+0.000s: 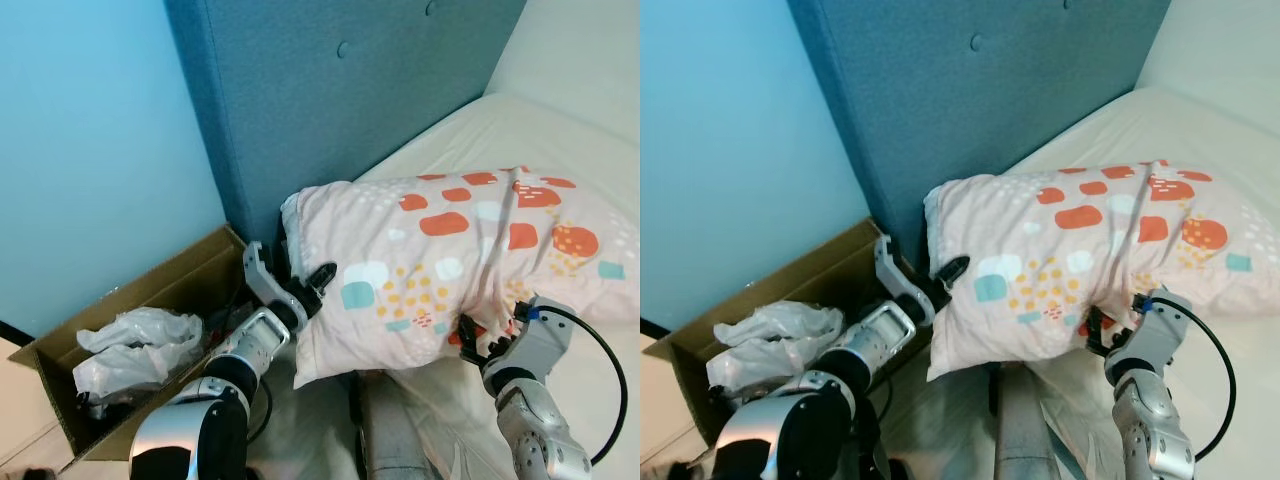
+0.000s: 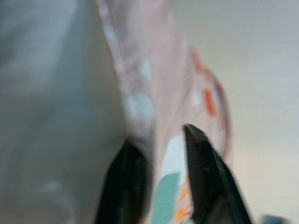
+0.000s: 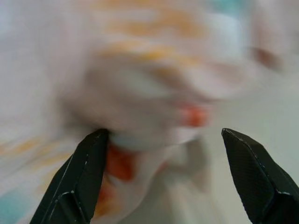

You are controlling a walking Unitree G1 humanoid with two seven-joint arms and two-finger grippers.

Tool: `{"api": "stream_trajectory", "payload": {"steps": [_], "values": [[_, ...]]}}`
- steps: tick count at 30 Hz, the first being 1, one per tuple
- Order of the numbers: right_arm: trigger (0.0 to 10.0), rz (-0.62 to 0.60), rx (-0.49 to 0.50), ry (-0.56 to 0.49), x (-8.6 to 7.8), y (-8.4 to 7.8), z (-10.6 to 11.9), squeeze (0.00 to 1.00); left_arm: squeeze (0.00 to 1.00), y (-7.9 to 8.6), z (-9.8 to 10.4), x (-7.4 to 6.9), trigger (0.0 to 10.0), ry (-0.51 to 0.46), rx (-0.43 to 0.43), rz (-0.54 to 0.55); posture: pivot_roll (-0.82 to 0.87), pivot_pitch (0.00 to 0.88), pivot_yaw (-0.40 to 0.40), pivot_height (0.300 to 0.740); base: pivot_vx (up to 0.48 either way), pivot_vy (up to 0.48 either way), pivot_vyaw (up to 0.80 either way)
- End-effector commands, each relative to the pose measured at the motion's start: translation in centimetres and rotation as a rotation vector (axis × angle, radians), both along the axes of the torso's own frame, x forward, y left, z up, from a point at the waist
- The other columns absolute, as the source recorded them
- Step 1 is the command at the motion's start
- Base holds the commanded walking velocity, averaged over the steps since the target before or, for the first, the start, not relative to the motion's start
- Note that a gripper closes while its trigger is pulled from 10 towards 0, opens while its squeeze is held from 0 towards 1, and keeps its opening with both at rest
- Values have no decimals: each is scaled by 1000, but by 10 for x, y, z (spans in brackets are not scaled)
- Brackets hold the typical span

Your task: Clean up the room

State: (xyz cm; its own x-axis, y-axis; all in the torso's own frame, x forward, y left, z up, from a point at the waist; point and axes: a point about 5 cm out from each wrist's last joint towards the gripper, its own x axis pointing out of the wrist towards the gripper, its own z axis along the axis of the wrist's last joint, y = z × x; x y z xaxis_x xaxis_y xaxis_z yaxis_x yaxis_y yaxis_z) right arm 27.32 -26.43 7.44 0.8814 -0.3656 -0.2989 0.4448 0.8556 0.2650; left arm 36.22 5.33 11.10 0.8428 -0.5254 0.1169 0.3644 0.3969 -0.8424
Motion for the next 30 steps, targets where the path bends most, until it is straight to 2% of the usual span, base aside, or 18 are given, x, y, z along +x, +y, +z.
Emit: {"api": "stream_trajectory", "payload": {"steps": [1, 2, 4, 5, 6, 8, 10, 11, 12, 15, 17, 19, 22, 25, 30], "values": [[10000, -77, 75, -3, -5, -9, -11, 0, 0, -32, 0, -10, 0, 16, -86, -59, -202, 352, 16, 598, 0, 0, 0], [10000, -77, 75, -3, -5, -9, -11, 0, 0, -32, 0, -10, 0, 16, -86, -59, -202, 352, 16, 598, 0, 0, 0], [10000, -145, 192, -101, 10, -16, -6, 0, 0, -25, 1, -10, 0, -7, -102, -47, -167, 354, 13, 598, 0, 0, 0], [10000, -145, 192, -101, 10, -16, -6, 0, 0, -25, 1, -10, 0, -7, -102, -47, -167, 354, 13, 598, 0, 0, 0], [10000, -168, 237, -154, 17, -19, -1, 0, 0, -20, 0, -11, 0, -14, -107, -42, -158, 354, 12, 598, 0, 0, 0], [10000, -168, 237, -154, 17, -19, -1, 0, 0, -20, 0, -11, 0, -14, -107, -42, -158, 354, 12, 598, 0, 0, 0], [10000, -181, 324, -256, 31, -24, 9, 0, 0, -9, -8, -15, 0, -9, -110, -25, -136, 359, 10, 598, 0, 0, 0], [10000, -181, 324, -256, 31, -24, 9, 0, 0, -9, -8, -15, 0, -9, -110, -25, -136, 359, 10, 598, 0, 0, 0], [10000, -160, 379, -333, 40, -26, 18, 0, 0, -4, -16, -20, 0, 6, -105, -17, -125, 360, 11, 598, 0, 0, 0], [10000, -152, 396, -359, 42, -27, 21, 0, 0, -4, -18, -22, 0, 8, -104, -18, -123, 362, 12, 598, 0, 0, 0], [10000, -148, 426, -419, 46, -31, 28, 0, 0, -6, -19, -26, 0, 6, -105, -35, -108, 363, 10, 598, 0, 0, 0], [10000, -148, 426, -419, 46, -31, 28, 0, 0, -6, -19, -26, 0, 6, -105, -35, -108, 363, 10, 598, 0, 0, 0], [10000, -192, 455, -470, 46, -46, 32, 0, 0, -17, -17, -32, 0, -10, -99, -89, -73, 367, 10, 598, 0, 0, 0], [10000, -283, 486, -469, 44, -61, 27, 0, 0, -24, -12, -40, 0, -30, -106, -133, -48, 373, 12, 598, 0, 0, 0], [10000, -320, 500, -467, 43, -66, 26, 0, 0, -23, -8, -44, 0, -39, -109, -140, 1, 385, 12, 598, 0, 0, 0]]}}
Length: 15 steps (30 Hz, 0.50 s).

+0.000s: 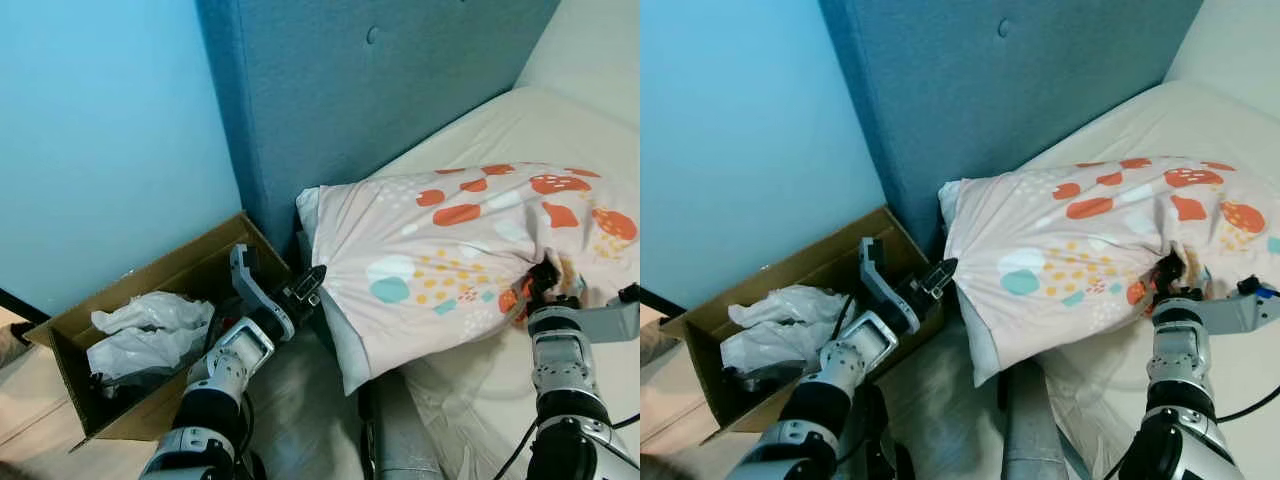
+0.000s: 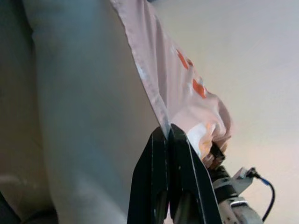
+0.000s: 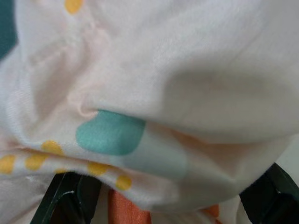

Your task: Clean up the room

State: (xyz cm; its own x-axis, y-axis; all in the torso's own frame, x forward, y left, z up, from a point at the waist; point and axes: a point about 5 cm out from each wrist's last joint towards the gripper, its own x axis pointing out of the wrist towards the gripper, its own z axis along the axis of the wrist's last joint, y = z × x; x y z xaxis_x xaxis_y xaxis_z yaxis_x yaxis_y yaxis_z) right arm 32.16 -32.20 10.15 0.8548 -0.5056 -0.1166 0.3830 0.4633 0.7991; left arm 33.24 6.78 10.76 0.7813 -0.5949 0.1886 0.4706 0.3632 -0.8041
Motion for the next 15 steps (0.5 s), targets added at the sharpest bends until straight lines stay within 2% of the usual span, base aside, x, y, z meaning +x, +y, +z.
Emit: {"api": "stream_trajectory", "payload": {"steps": [1, 5, 11, 13, 14, 15], "values": [[10000, -53, 17, -6, -5, -10, -1, 0, 0, -36, -3, -16, 0, 53, -108, -60, 1, 385, 12, 598, 0, 0, 0], [10000, -58, 29, -16, -4, -13, 1, 0, 0, -33, -1, -21, 0, 50, -109, -57, 48, 389, 11, 598, 0, 0, 0], [10000, 6, 55, -73, 10, -5, 13, 0, 0, -28, 4, -30, 0, 52, -125, -48, 106, 401, 6, 598, 0, 0, 0], [10000, 84, 64, -185, 31, 10, 38, 0, 0, -26, 9, -38, 0, 57, -143, -38, 127, 407, 1, 598, 0, 0, 0], [10000, 84, 64, -185, 31, 10, 38, 0, 0, -26, 9, -38, 0, 57, -143, -38, 127, 407, 1, 598, 0, 0, 0], [10000, 113, 64, -226, 37, 15, 48, 0, 0, -26, 11, -41, 0, 58, -148, -35, 130, 408, 1, 598, 0, 0, 0]]}}
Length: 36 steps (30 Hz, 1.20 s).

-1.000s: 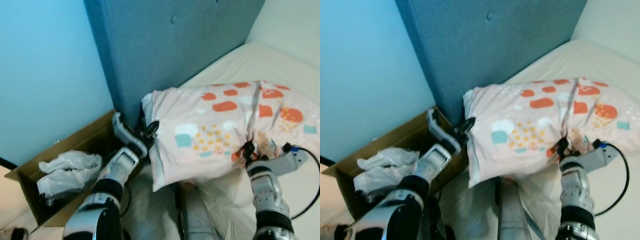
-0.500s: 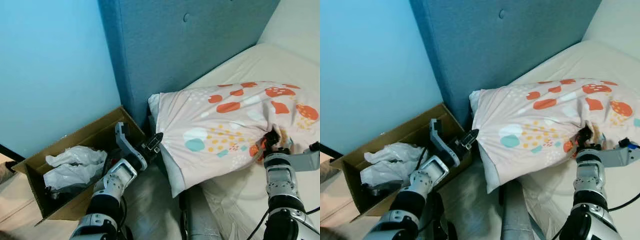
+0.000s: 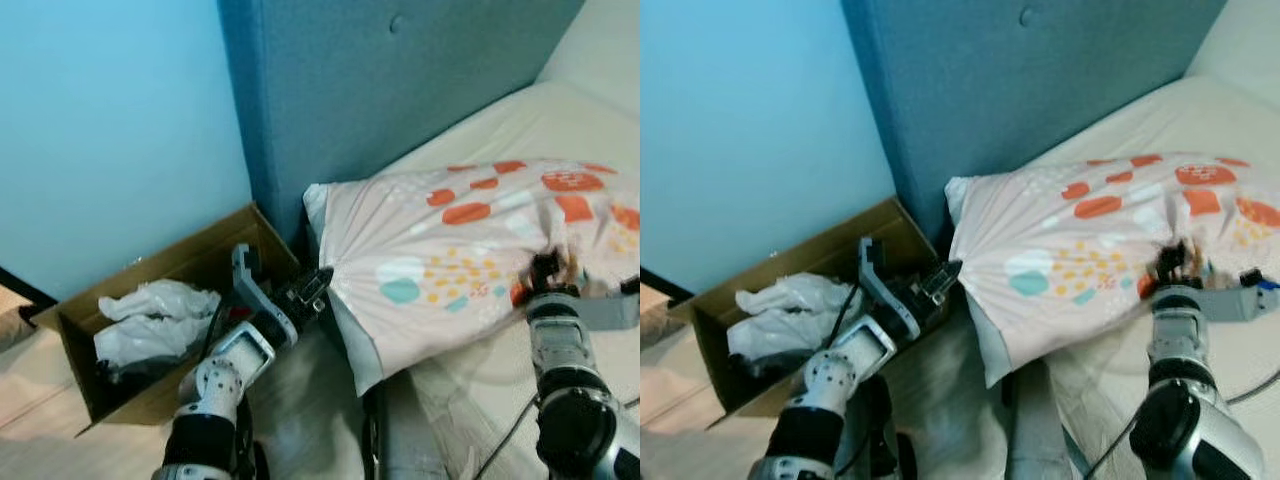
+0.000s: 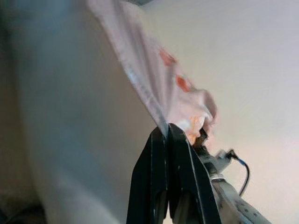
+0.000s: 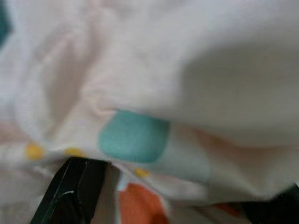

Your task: Clean up the room

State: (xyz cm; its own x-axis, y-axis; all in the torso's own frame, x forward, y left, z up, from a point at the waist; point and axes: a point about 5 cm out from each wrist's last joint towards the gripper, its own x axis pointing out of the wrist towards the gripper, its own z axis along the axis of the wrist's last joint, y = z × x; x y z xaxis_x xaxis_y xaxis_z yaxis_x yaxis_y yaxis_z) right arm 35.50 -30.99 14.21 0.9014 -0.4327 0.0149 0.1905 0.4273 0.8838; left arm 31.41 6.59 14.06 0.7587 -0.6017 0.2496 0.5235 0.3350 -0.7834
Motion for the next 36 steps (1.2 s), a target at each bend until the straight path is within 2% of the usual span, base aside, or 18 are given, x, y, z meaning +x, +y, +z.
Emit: {"api": "stream_trajectory", "payload": {"steps": [1, 2, 5, 7, 9, 10, 11, 14, 16, 17, 20, 22, 23, 25, 27, 30, 33, 36], "values": [[10000, 62, -7, -94, 11, 9, 18, 0, 0, -24, -21, -26, 0, 122, -121, -25, 138, 413, 0, 598, 0, 0, 0], [10000, 62, -7, -94, 11, 9, 18, 0, 0, -24, -21, -26, 0, 122, -121, -25, 138, 413, 0, 598, 0, 0, 0], [10000, 180, -24, -259, 30, 31, 54, 0, 0, -27, -21, -32, 0, 139, -121, -30, 142, 418, -5, 598, 0, 0, 0], [10000, 180, -24, -259, 30, 31, 54, 0, 0, -27, -21, -32, 0, 139, -121, -30, 142, 418, -5, 598, 0, 0, 0], [10000, 331, -86, -387, 42, 57, 80, 0, 0, -30, -20, -36, 0, 148, -126, -37, 137, 418, -13, 598, 0, 0, 0], [10000, 331, -86, -387, 42, 57, 80, 0, 0, -30, -20, -36, 0, 148, -126, -37, 137, 418, -13, 598, 0, 0, 0], [10000, 413, -140, -426, 44, 68, 86, 0, 0, -32, -19, -37, 0, 150, -132, -40, 133, 416, -16, 598, 0, 0, 0], [10000, 556, -207, -481, 41, 78, 80, 0, 0, -34, -18, -38, 0, 160, -143, -41, 126, 419, -18, 598, 0, 0, 0], [10000, 556, -207, -481, 41, 78, 80, 0, 0, -34, -18, -38, 0, 160, -143, -41, 126, 419, -18, 598, 0, 0, 0], [10000, 649, -256, -492, 35, 80, 69, 0, 0, -34, -18, -39, 0, 169, -147, -40, 120, 420, -15, 598, 0, 0, 0], [10000, 723, -289, -485, 30, 82, 58, 0, 0, -34, -18, -40, 0, 175, -150, -42, 109, 420, -13, 598, 0, 0, 0], [10000, 716, -361, -300, 20, 70, 27, 0, 0, -35, -19, -41, 0, 186, -154, -46, 99, 418, -13, 598, 0, 0, 0], [10000, 665, -350, -230, 16, 61, 16, 0, 0, -36, -19, -40, 0, 190, -157, -47, 96, 418, -12, 598, 0, 0, 0], [10000, 626, -336, -191, 14, 55, 11, 0, 0, -36, -19, -40, 0, 191, -159, -48, 96, 418, -12, 598, 0, 0, 0], [10000, 426, -379, 40, 3, 27, -10, 0, 0, -38, -17, -39, 0, 193, -168, -50, 88, 416, -10, 598, 0, 0, 0], [10000, 101, -339, 338, -30, -18, -41, 0, 0, -42, -16, -38, 0, 195, -178, -62, 79, 408, 0, 598, 0, 0, 0], [10000, 24, -321, 407, -43, -30, -52, 0, 0, -45, -15, -38, 0, 199, -181, -68, 79, 408, 0, 598, 0, 0, 0], [10000, -6, -315, 426, -49, -34, -55, 0, 0, -47, -15, -39, 0, 199, -184, -76, 78, 402, 8, 598, 0, 0, 0]]}}
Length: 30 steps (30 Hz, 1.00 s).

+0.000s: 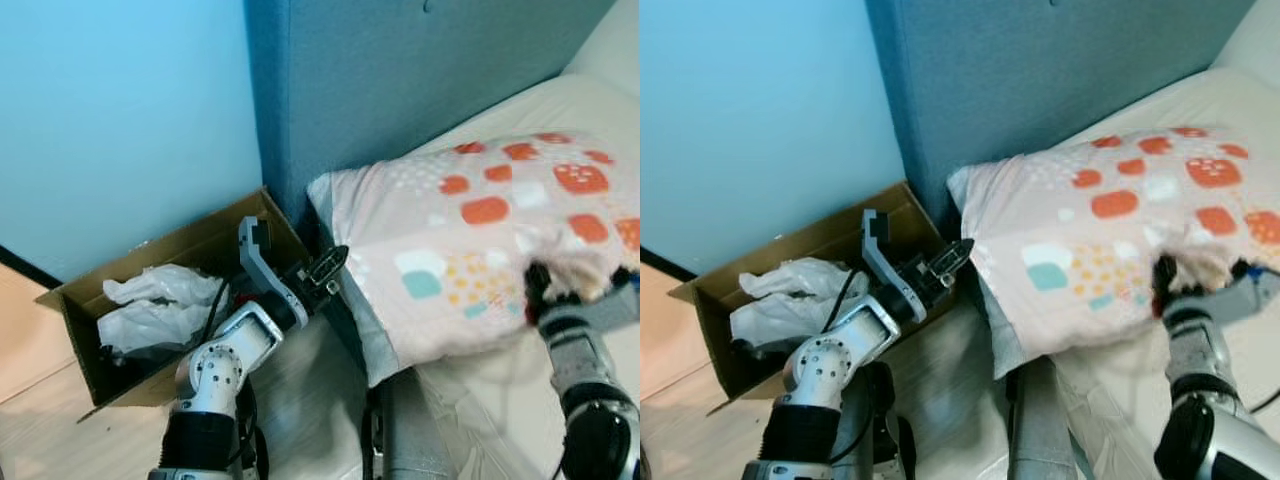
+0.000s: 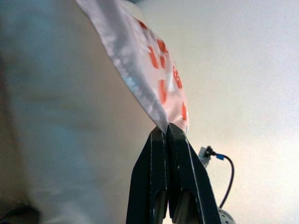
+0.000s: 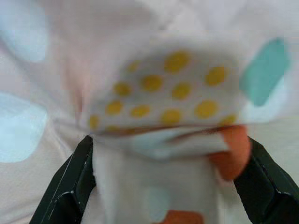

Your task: Clean up the room

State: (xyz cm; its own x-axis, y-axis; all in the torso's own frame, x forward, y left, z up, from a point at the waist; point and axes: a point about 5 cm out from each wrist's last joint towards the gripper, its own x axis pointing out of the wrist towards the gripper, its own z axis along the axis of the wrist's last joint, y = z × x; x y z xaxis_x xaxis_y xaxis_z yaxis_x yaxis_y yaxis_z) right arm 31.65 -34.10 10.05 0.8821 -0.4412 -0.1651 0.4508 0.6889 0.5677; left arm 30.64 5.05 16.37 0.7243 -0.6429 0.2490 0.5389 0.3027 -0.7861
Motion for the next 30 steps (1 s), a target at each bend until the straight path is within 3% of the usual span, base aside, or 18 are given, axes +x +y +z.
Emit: {"api": "stream_trajectory", "payload": {"steps": [1, 5, 6, 8, 9, 10, 11, 12, 13, 14, 16, 17, 18, 20, 21, 25, 29, 30], "values": [[10000, -61, 27, 63, -14, -5, -16, 0, 0, -33, -37, -31, 0, 201, -176, -28, 74, 393, 11, 598, 0, 0, 0], [10000, -99, -17, 122, -18, -10, -18, 0, 0, -38, -37, -30, 0, 198, -170, -50, 61, 381, 7, 598, 0, 0, 0], [10000, -109, -41, 138, -18, -11, -17, 0, 0, -40, -38, -30, 4196, 191, -146, -59, 56, 376, 5, 598, 0, 0, 0], [10000, -122, -59, 151, -17, -11, -16, 0, 0, -41, -39, -29, 4196, 187, -129, -64, 55, 373, 4, 598, 0, 0, 0], [10000, -136, -111, 202, -18, -12, -16, 0, 0, -43, -41, -29, 10000, 180, -109, -75, 48, 366, -1, 598, 0, 0, 0], [10000, -136, -111, 202, -18, -12, -16, 0, 0, -43, -41, -29, 10000, 180, -109, -75, 48, 366, -1, 598, 0, 0, 0], [10000, -158, -153, 247, -20, -14, -16, 137, 600, -45, -41, -30, 10000, 167, -95, -100, 42, 355, -3, 598, 0, 0, 0], [10000, -158, -153, 247, -20, -14, -16, 137, 600, -45, -41, -30, 10000, 167, -95, -100, 42, 355, -3, 598, 0, 0, 0], [10000, -177, -204, 279, -20, -16, -15, 1000, 1000, -47, -41, -33, 10000, 140, -72, -144, 36, 346, -7, 598, 0, 0, 0], [10000, -177, -204, 279, -20, -16, -15, 1000, 1000, -47, -41, -33, 10000, 140, -72, -144, 36, 346, -7, 598, 0, 0, 0], [10000, -182, -326, 318, -18, -17, -8, 1000, 1000, -51, -43, -44, 10000, 64, 2, -278, 25, 323, -10, 598, 0, 0, 0], [10000, -182, -326, 318, -18, -17, -8, 1000, 1000, -51, -43, -44, 10000, 64, 2, -278, 25, 323, -10, 598, 0, 0, 0], [10000, -164, -415, 317, -12, -16, 2, 1000, 1000, -51, -50, -54, 10000, 2, 107, -399, 17, 307, -12, 598, 0, 0, 0], [10000, -164, -415, 317, -12, -16, 2, 1000, 1000, -51, -50, -54, 10000, 2, 107, -399, 17, 307, -12, 598, 0, 0, 0], [10000, -168, -463, 320, -8, -15, 8, 1000, 1000, -49, -56, -61, 10000, -39, 176, -479, 8, 279, -16, 598, 0, 0, 0], [10000, -200, -483, 328, -5, -15, 12, 1000, 1000, -47, -62, -65, 10000, -80, 241, -547, -2, 250, -20, 598, 0, 0, 0], [10000, -185, -495, 317, -2, -10, 15, 1000, 1000, -45, -66, -63, 10000, -96, 285, -537, -8, 235, -19, 598, 0, 0, 0], [10000, -160, -518, 301, 3, -5, 18, 1000, 1000, -41, -69, -59, 10000, -108, 334, -509, -11, 225, -20, 598, 0, 0, 0]]}}
